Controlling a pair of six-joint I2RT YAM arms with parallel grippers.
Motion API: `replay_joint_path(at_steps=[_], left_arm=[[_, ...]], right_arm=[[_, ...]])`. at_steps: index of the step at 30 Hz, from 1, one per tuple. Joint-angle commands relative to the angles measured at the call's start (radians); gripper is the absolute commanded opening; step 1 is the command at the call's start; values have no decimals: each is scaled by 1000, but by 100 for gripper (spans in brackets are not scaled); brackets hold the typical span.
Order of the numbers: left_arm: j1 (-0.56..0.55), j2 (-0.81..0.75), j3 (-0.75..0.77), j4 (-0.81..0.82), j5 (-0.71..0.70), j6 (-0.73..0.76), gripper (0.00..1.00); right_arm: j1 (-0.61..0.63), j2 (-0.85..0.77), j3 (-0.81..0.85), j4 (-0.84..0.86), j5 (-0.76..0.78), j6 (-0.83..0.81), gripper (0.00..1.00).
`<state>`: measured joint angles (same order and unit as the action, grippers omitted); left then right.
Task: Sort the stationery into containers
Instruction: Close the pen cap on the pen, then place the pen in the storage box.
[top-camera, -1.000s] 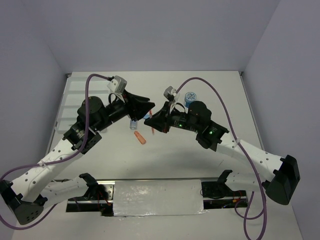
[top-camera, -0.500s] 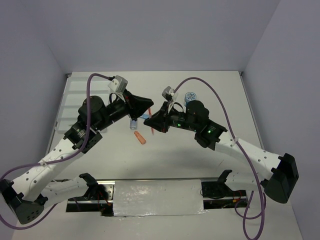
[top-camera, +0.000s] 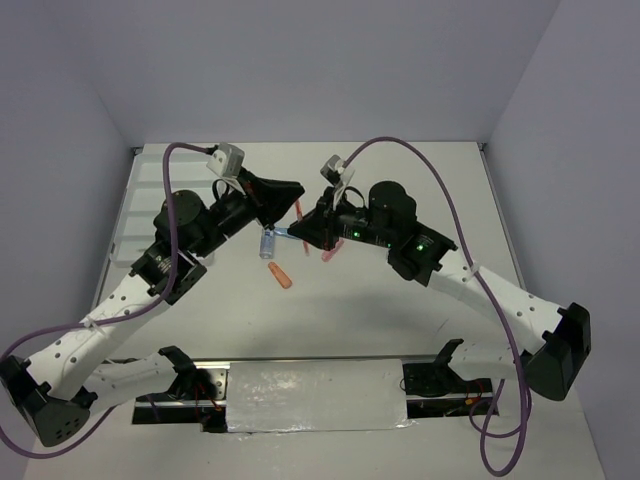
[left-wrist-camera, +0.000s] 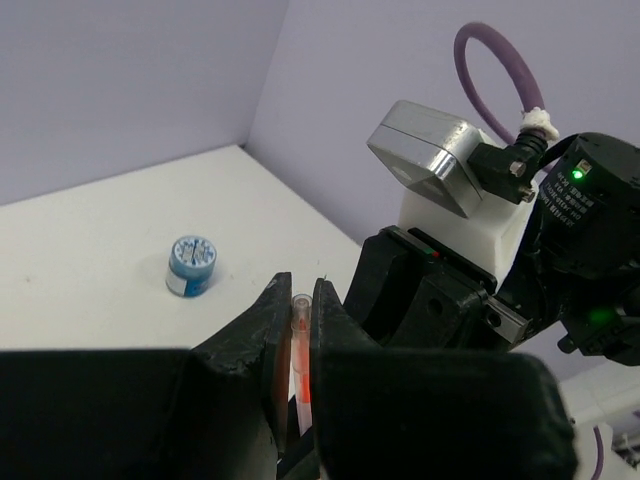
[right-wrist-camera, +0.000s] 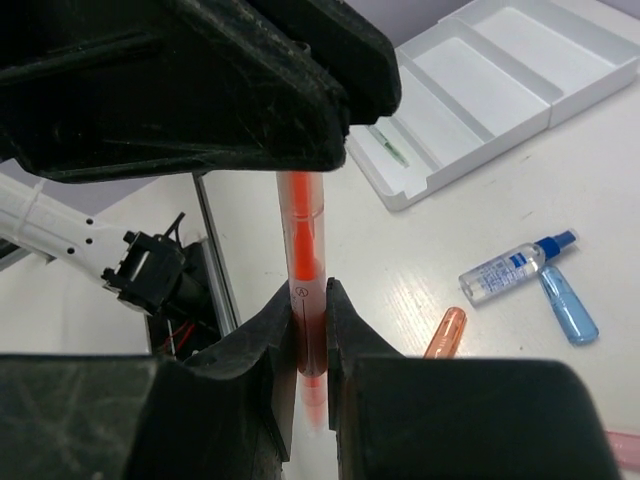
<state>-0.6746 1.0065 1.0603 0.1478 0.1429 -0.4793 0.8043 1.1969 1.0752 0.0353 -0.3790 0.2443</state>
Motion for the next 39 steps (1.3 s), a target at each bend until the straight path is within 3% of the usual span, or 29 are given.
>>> replay_joint_path(at_steps=[1, 16, 22, 23, 25, 26, 27, 30, 33, 39], left_arm=[[-11, 24, -77, -102, 30, -34, 0], [-106, 50, -301, -1, 75, -94, 0], [-108, -3, -202, -166, -141, -79, 0], [-106, -28, -151, -194, -191, -73, 28], [-105, -45, -103, -231, -244, -61, 48], [-105, -58, -64, -237, -293, -59, 73], [-105, -65, -43, -246, -316, -58, 78], [-103, -85, 15, -240, -400, -62, 83], [-99, -111, 35, -200, -398, -56, 84], [-99, -95, 60, -162, -306, -22, 76]], right_arm=[[-56, -13, 158, 188, 22, 9, 0], [-157, 119, 497, 143, -58, 38, 0], [-149, 64, 349, 161, -104, 29, 0], [-140, 52, 319, 167, -112, 21, 0], [-119, 21, 238, 167, -124, 9, 0], [-96, 14, 218, 155, -124, -12, 0], [-82, 0, 186, 143, -121, -25, 0], [-37, -11, 134, 115, -89, -60, 0], [-30, -10, 89, 121, -84, -56, 0], [-8, -8, 58, 130, -97, -39, 0]])
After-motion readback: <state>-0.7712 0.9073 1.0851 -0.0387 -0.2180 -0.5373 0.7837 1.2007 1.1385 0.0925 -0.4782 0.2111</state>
